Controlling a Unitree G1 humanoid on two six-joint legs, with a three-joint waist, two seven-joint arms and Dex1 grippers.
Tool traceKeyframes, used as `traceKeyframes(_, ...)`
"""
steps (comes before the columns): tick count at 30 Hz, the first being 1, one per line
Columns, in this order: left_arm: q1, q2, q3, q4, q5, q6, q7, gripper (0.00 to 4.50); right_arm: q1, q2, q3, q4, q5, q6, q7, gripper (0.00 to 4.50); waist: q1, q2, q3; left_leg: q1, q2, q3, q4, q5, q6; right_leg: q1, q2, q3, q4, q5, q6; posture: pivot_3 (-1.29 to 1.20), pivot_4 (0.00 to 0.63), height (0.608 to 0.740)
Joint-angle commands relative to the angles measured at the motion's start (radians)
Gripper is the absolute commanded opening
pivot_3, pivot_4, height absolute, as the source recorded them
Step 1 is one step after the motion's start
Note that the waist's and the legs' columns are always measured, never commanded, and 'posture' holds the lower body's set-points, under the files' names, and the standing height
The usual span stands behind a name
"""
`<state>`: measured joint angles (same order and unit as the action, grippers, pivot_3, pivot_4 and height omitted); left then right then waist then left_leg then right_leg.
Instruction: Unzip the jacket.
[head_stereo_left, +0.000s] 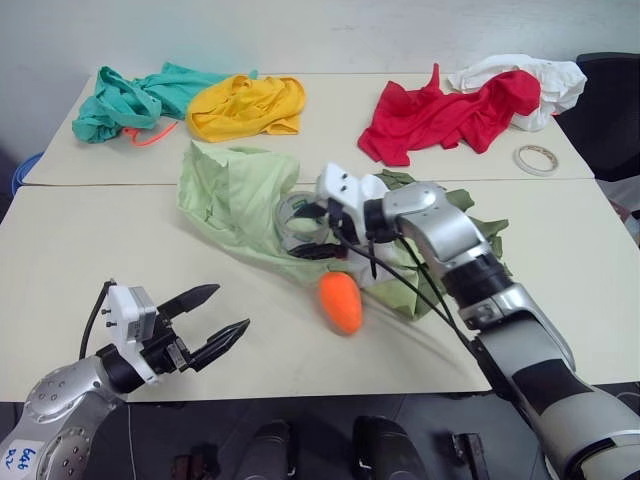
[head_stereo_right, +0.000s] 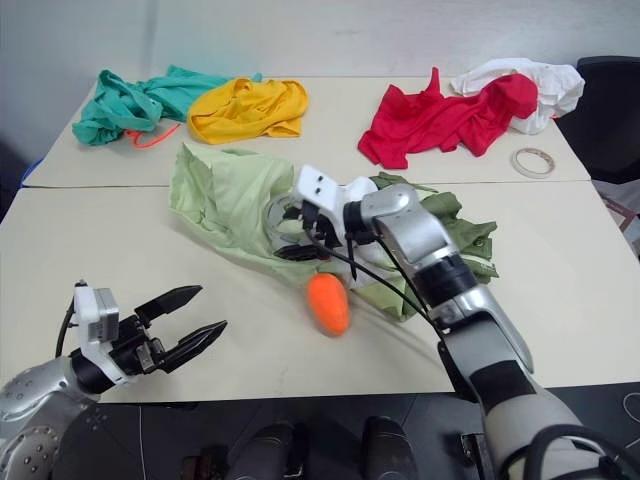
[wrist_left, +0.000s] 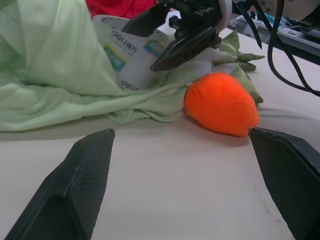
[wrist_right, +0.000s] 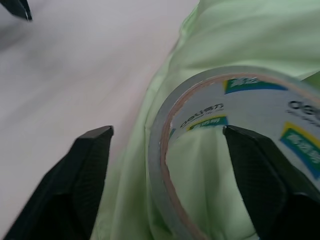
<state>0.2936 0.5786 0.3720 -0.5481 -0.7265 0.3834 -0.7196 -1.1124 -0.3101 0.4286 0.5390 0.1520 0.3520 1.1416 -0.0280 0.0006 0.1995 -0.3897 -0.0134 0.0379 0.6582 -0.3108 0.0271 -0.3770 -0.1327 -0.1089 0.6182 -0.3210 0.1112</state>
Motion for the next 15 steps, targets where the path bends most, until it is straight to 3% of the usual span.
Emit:
traceKeyframes(1,0.022,-0.010,0.009,-0.044,0.012,-0.024,0.009,4.50,-0.044,0.018,-0.029,0.037,-0.015,-0.031,0.042,2.52,0.000,0.000,0.000,0.000,0.000,0.000,0.001,0.000,0.000,0.001,0.000,0.000,0.000,0.000,0.000,0.00,0.150,0.740)
traceKeyframes(4,0.020,-0.013,0.007,-0.039,0.020,-0.028,0.011,4.50,-0.037,0.013,-0.071,0.038,0.019,-0.060,0.103,1.49,0.000,0.000,0.000,-0.001,0.000,0.000,0.005,0.000,0.000,0.002,0.000,0.001,0.000,0.000,0.000,0.00,0.150,0.740)
traceKeyframes(8,0.010,-0.009,-0.010,-0.041,-0.014,-0.001,-0.005,4.50,0.039,-0.032,-0.215,-0.047,0.206,-0.079,0.313,0.21,0.004,0.000,0.000,0.000,0.000,0.000,0.005,0.002,0.000,0.002,0.000,0.002,0.002,0.000,0.001,0.00,0.150,0.740)
traceKeyframes(11,-0.012,-0.012,-0.022,-0.042,-0.023,0.007,-0.002,4.50,0.092,-0.127,-0.369,-0.124,0.329,0.056,0.313,0.18,0.007,0.000,0.000,-0.001,0.000,0.000,0.005,0.002,0.000,0.001,-0.002,0.002,0.002,0.000,0.001,0.00,0.150,0.740)
traceKeyframes(15,-0.044,-0.019,-0.047,-0.015,-0.008,0.001,-0.007,4.50,0.168,-0.334,-0.558,-0.193,0.411,0.215,0.232,0.18,0.022,0.001,0.001,-0.001,0.000,0.000,0.005,0.001,0.000,0.001,-0.006,0.002,0.000,0.001,0.001,0.00,0.150,0.740)
